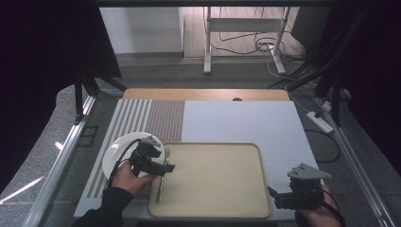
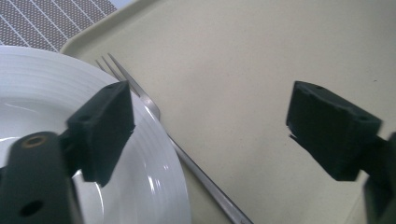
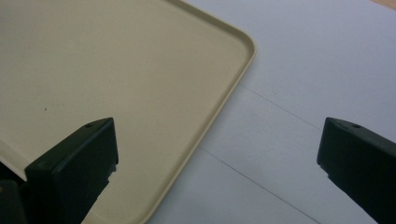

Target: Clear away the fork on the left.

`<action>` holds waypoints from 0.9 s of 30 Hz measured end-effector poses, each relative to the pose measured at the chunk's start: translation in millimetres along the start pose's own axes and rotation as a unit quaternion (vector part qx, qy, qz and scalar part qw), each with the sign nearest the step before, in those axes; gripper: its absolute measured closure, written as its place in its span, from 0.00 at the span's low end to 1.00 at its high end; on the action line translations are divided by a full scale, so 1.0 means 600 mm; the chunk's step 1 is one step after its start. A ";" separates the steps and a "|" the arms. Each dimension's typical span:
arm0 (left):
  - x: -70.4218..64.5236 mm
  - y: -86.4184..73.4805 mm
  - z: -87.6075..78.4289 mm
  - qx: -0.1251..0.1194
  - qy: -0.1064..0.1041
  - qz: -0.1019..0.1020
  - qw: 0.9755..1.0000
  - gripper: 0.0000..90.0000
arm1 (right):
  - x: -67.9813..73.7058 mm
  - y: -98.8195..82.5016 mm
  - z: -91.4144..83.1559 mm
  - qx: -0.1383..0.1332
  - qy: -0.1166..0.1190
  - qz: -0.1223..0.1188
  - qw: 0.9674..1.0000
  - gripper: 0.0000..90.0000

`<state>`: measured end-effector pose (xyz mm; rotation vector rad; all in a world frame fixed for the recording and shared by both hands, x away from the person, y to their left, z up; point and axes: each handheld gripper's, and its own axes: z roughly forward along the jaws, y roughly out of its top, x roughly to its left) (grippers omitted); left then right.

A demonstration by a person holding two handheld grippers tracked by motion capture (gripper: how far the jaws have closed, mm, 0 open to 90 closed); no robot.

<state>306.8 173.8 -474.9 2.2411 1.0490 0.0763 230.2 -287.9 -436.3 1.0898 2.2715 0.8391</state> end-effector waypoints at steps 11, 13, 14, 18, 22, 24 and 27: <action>0.014 -0.016 -0.030 -0.031 0.018 -0.014 0.999 0.05 | 0.000 0.000 0.000 0.001 0.000 0.001 1.000 0.00; 0.014 -0.018 -0.032 -0.031 0.018 -0.014 0.999 0.05 | 0.000 0.000 0.000 0.001 -0.001 0.001 1.000 0.00; 0.016 -0.021 -0.034 -0.032 0.017 -0.014 0.999 0.04 | 0.000 0.000 0.000 0.001 0.000 0.002 1.000 0.00; 0.017 -0.024 -0.037 -0.033 0.017 -0.016 0.999 0.03 | 0.000 0.000 0.001 0.002 0.000 0.002 1.000 0.00; 0.018 -0.029 -0.039 -0.035 0.024 -0.017 0.999 0.01 | 0.000 0.000 0.001 0.002 -0.001 0.002 1.000 0.00; 0.018 -0.031 -0.040 -0.036 0.029 -0.017 0.999 0.00 | 0.000 0.000 0.001 0.002 -0.001 0.002 1.000 0.00; 0.018 -0.035 -0.044 -0.042 0.033 -0.017 0.998 0.00 | 0.000 0.000 0.001 0.003 -0.001 0.002 1.000 0.00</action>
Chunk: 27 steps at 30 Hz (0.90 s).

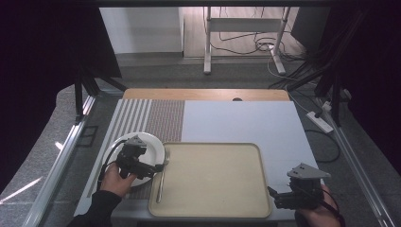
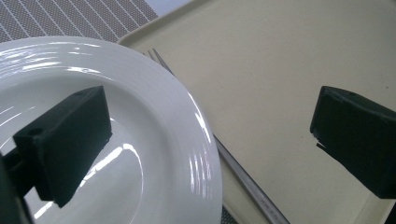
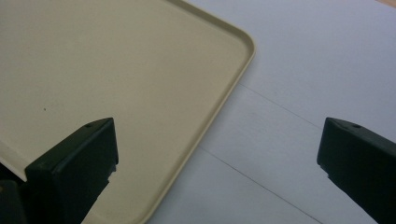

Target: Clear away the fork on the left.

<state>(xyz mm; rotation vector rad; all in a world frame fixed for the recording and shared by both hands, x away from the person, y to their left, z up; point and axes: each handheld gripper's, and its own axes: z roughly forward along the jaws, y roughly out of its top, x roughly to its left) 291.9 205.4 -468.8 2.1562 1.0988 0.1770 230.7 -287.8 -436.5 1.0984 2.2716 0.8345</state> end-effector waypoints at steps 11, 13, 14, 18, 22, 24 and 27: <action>0.005 -0.015 -0.013 -0.010 -0.001 -0.006 1.000 0.00 | 0.000 0.000 0.000 0.000 0.000 0.000 1.000 0.00; 0.006 -0.021 -0.018 -0.014 -0.005 -0.014 1.000 0.00 | 0.000 0.000 0.000 0.001 0.000 0.000 1.000 0.00; 0.006 -0.021 -0.018 -0.014 -0.005 -0.014 1.000 0.00 | 0.000 0.000 0.001 0.001 0.000 0.001 1.000 0.00; 0.005 -0.031 -0.023 -0.014 -0.010 -0.021 1.000 0.00 | 0.000 0.000 0.001 0.001 0.000 0.000 1.000 0.00; 0.001 -0.043 -0.030 -0.013 -0.014 -0.025 1.000 0.00 | 0.000 0.000 0.001 0.001 0.000 0.001 1.000 0.00; -0.001 -0.048 -0.033 -0.013 -0.015 -0.028 0.999 0.00 | 0.000 0.000 0.001 0.002 0.000 0.001 1.000 0.00; -0.002 -0.053 -0.037 -0.014 -0.014 -0.031 0.999 0.00 | 0.000 0.000 0.001 0.002 0.000 0.001 1.000 0.00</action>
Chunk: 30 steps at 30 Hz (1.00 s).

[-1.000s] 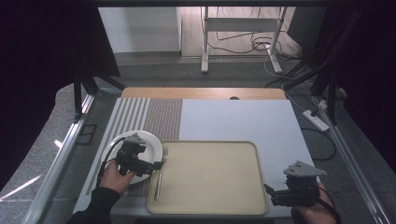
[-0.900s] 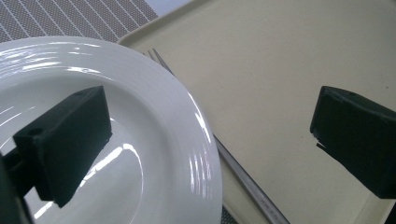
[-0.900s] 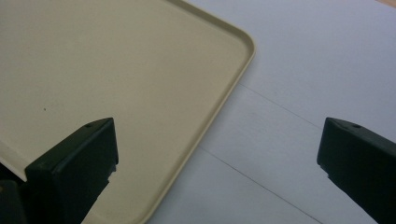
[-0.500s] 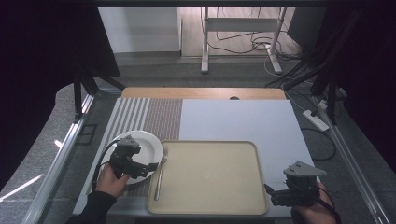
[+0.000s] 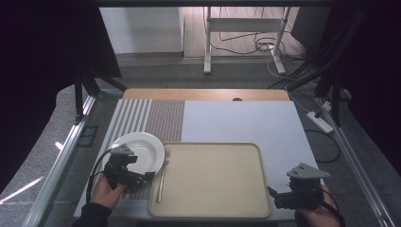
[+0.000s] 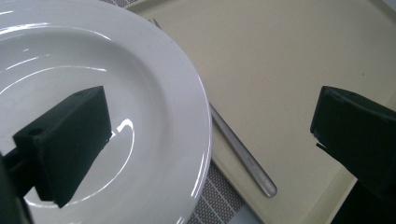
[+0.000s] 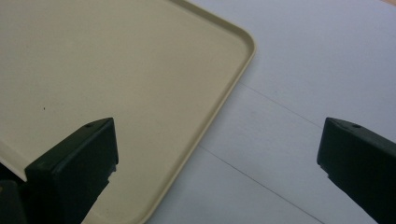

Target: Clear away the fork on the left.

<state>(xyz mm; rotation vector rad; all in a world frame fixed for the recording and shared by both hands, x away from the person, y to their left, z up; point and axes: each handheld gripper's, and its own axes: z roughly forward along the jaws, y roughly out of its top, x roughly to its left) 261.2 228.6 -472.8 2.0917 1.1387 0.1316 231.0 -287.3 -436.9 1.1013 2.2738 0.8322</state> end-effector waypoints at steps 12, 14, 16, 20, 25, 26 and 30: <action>0.002 -0.036 -0.030 -0.020 0.000 -0.024 1.000 0.00 | 0.000 0.000 0.000 0.002 0.000 0.000 1.000 0.00; 0.001 -0.044 -0.035 -0.021 -0.001 -0.028 0.999 0.00 | 0.000 0.000 0.001 0.002 -0.001 0.000 1.000 0.00; 0.001 -0.046 -0.037 -0.022 -0.001 -0.029 0.999 0.00 | 0.000 0.000 0.001 0.002 -0.001 0.001 1.000 0.00; 0.001 -0.054 -0.044 -0.026 0.004 -0.033 0.999 0.00 | 0.000 0.000 0.001 0.002 -0.001 0.001 1.000 0.00; 0.001 -0.064 -0.051 -0.028 0.008 -0.036 0.999 0.00 | 0.000 0.001 0.001 0.002 -0.002 0.001 1.000 0.00; 0.001 -0.066 -0.055 -0.033 0.010 -0.036 0.999 0.00 | 0.000 0.000 0.001 0.002 -0.001 0.001 1.000 0.00; -0.002 -0.069 -0.062 -0.035 0.023 -0.027 0.999 0.00 | 0.000 0.001 0.001 0.002 -0.002 0.001 1.000 0.00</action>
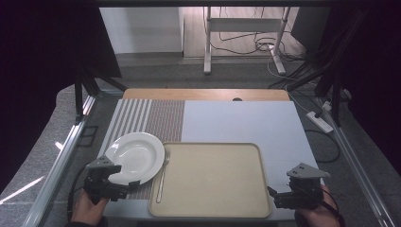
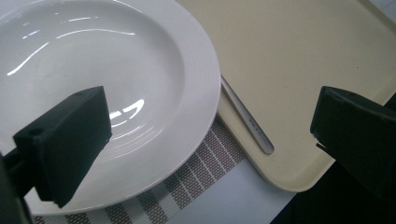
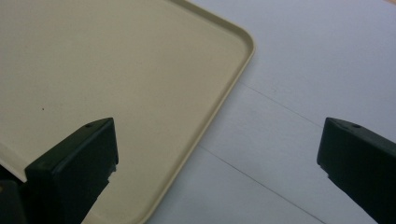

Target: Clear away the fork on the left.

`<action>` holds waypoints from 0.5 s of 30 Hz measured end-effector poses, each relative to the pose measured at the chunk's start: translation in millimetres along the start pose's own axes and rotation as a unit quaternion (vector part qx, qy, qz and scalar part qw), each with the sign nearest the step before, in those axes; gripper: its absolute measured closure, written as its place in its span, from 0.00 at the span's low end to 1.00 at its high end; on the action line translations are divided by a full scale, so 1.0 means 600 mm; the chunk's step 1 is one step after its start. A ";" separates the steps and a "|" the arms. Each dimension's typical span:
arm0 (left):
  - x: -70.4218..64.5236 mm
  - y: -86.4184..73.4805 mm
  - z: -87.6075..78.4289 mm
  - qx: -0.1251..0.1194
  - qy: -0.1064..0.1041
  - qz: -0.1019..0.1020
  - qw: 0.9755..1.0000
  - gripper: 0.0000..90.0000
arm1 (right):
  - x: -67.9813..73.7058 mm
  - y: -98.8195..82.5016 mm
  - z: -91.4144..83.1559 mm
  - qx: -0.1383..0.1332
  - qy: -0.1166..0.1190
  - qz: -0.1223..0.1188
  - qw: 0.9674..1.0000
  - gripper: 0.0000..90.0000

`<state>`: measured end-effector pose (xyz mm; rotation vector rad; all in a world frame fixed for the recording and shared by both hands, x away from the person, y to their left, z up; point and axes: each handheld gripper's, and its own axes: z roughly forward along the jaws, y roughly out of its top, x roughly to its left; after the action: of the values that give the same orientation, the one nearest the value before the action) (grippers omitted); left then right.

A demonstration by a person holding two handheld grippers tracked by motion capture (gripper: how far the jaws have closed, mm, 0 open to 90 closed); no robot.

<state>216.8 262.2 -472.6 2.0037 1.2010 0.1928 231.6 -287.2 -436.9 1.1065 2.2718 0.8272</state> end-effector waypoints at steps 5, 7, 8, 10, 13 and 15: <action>-0.001 -0.004 -0.008 -0.001 0.012 0.005 1.000 0.00 | 0.000 0.000 0.000 0.000 -0.001 0.001 1.000 0.00; -0.001 -0.005 -0.010 -0.002 0.013 0.005 1.000 0.00 | -0.001 0.000 0.000 -0.002 0.001 0.003 1.000 0.00; -0.001 -0.008 -0.014 -0.004 0.015 0.004 1.000 0.00 | -0.001 0.000 -0.001 -0.002 0.001 0.004 1.000 0.00; -0.001 -0.009 -0.016 -0.006 0.016 0.003 1.000 0.00 | -0.001 0.000 -0.001 -0.002 0.001 0.005 1.000 0.00; -0.001 -0.013 -0.021 -0.008 0.020 0.004 1.000 0.00 | -0.002 0.000 -0.001 -0.003 0.001 0.007 1.000 0.00; -0.001 -0.017 -0.027 -0.012 0.023 0.003 1.000 0.00 | -0.002 0.000 -0.001 -0.003 0.001 0.008 1.000 0.00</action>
<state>201.8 272.8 -468.2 1.9921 1.2167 0.2560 231.4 -288.3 -436.4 1.1226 2.2631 0.8399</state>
